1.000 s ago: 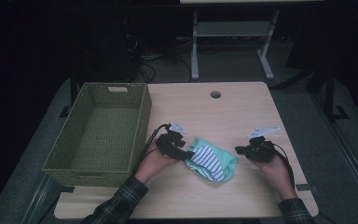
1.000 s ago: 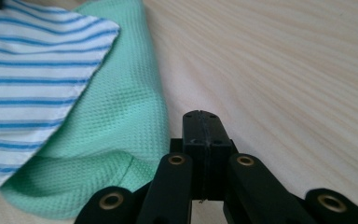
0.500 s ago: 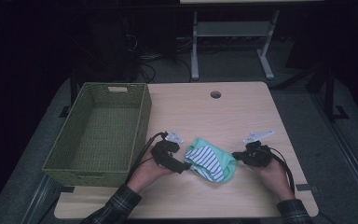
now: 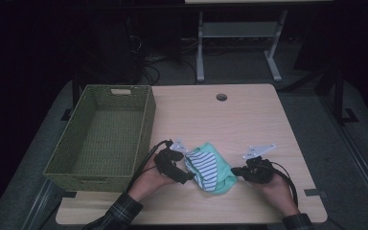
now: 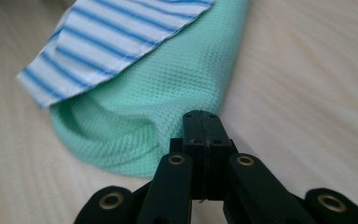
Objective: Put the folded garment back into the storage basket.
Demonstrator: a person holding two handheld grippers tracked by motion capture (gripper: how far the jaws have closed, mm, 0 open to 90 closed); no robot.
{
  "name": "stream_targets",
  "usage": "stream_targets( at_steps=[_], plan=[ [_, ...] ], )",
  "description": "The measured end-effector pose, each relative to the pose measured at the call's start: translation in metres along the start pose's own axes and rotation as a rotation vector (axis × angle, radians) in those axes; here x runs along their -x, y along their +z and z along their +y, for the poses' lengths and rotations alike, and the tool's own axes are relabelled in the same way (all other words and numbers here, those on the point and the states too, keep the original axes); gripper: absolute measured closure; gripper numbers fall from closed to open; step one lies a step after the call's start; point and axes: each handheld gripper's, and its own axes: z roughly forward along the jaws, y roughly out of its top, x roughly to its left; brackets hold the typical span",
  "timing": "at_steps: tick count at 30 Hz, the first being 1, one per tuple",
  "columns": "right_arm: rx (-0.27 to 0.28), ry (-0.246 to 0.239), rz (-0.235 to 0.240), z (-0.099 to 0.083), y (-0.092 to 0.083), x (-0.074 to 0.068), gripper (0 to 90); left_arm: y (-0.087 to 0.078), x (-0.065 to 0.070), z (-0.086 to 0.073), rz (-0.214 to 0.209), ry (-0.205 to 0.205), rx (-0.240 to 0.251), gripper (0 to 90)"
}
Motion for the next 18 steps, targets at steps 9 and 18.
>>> stream_targets(
  at_steps=[9,18],
  plan=[
    [0.038,0.043,-0.055,-0.005,-0.009,0.006,82.8,0.007,0.008,0.005,-0.016,0.034,0.007,16.6],
    [0.071,0.147,-0.205,-0.016,-0.016,0.034,44.6,0.019,0.015,0.009,-0.021,0.076,-0.023,16.6]
  ],
)
